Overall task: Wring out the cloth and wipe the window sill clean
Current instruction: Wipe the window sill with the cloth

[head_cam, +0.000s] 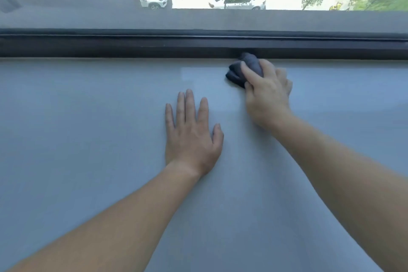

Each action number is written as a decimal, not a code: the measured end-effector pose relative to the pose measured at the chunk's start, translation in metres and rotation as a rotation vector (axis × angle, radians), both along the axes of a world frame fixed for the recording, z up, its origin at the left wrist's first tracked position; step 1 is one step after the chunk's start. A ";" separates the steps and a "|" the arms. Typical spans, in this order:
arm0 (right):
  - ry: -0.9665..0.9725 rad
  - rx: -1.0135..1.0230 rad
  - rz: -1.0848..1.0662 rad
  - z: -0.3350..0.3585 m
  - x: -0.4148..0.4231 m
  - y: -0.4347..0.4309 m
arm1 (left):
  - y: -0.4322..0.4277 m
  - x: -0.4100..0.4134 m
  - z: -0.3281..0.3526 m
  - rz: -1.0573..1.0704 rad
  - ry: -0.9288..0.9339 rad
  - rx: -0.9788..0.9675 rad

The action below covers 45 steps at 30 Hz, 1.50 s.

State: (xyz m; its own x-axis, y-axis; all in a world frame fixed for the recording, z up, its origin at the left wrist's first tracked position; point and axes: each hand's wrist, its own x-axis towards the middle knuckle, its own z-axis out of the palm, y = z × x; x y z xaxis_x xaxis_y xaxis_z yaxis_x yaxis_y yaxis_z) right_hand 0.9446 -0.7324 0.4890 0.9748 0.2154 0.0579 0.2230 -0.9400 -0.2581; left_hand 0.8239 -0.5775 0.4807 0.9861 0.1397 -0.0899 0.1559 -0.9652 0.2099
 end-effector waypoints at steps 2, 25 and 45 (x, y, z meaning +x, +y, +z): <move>-0.018 -0.015 0.217 0.001 -0.015 0.030 | 0.000 0.001 -0.001 0.000 -0.015 0.002; -0.022 -0.013 -0.117 -0.003 0.007 -0.099 | 0.000 0.000 0.002 0.007 0.020 -0.003; 0.053 0.008 0.419 0.000 -0.131 -0.136 | -0.092 -0.120 0.006 0.090 -0.002 -0.102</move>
State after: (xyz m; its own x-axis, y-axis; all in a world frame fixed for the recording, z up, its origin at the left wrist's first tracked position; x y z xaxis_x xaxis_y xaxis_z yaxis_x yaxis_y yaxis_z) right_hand 0.8139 -0.8687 0.4891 0.8045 0.5938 0.0134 0.5720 -0.7686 -0.2865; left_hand 0.7041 -0.6690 0.4864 0.9702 0.2180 -0.1061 0.2404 -0.9209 0.3068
